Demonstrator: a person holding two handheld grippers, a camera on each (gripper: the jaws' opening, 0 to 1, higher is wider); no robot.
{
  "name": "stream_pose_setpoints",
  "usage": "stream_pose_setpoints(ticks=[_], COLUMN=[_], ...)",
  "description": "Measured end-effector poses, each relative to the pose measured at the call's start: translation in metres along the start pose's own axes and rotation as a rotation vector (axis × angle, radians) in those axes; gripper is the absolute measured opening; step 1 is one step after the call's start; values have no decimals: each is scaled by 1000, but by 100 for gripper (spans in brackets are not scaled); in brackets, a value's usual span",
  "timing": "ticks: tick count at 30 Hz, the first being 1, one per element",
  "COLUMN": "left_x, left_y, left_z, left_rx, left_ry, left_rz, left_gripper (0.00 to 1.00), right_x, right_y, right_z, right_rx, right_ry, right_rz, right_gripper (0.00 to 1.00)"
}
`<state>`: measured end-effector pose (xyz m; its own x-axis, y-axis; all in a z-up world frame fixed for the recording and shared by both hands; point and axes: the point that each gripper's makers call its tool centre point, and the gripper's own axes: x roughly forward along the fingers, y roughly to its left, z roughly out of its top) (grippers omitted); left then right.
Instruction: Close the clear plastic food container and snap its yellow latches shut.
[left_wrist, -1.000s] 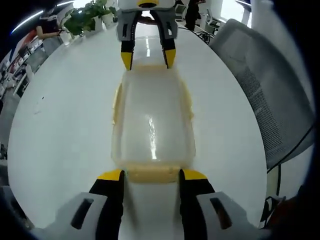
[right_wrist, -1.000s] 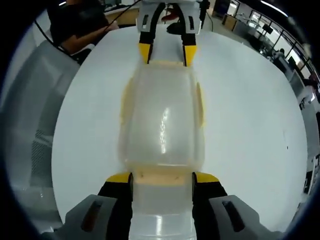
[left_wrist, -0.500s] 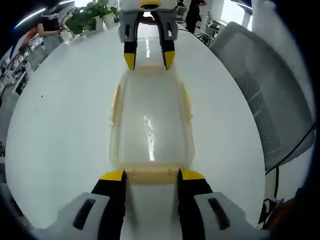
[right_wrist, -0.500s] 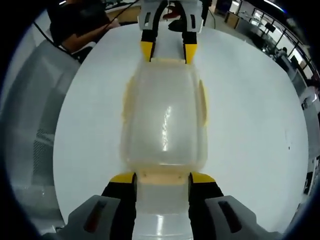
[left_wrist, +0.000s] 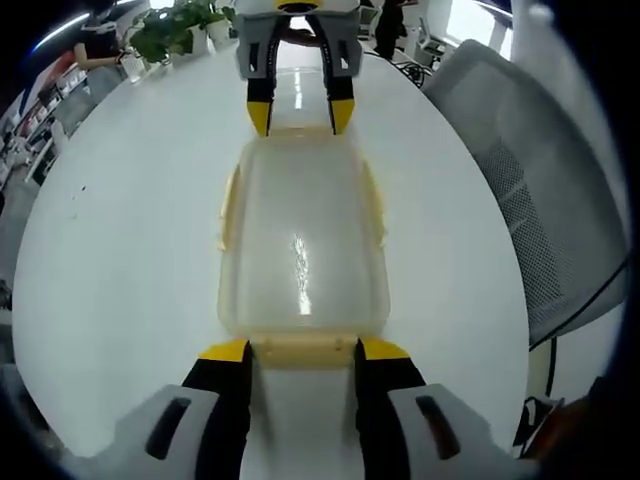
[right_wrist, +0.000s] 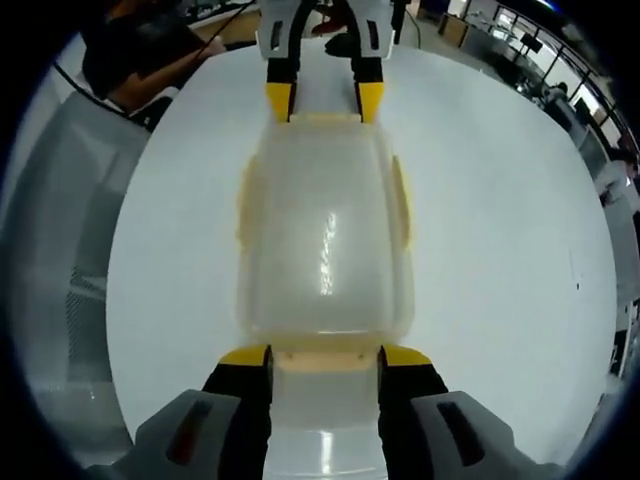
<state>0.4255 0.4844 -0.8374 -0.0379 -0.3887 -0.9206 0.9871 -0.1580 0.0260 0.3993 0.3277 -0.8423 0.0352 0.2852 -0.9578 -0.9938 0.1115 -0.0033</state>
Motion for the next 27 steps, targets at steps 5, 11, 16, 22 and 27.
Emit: stream_pose_setpoints(ticks=[5, 11, 16, 22, 27], left_x=[1, 0, 0, -1, -1], left_y=[-1, -2, -4, -6, -10], left_z=[0, -1, -1, -1, -1], left_rx=[-3, -17, -29, -46, -72], left_ry=[13, 11, 13, 2, 5], left_rz=[2, 8, 12, 27, 30], left_gripper=[40, 39, 38, 38, 37], right_x=[2, 2, 1, 1, 0], right_y=[0, 0, 1, 1, 1], right_z=[0, -1, -1, 0, -1], right_rx=[-1, -3, 8, -1, -20], right_ry=[20, 45, 17, 28, 15], right_rz=[-1, 0, -6, 2, 9], right_gripper=[40, 38, 37, 36, 36])
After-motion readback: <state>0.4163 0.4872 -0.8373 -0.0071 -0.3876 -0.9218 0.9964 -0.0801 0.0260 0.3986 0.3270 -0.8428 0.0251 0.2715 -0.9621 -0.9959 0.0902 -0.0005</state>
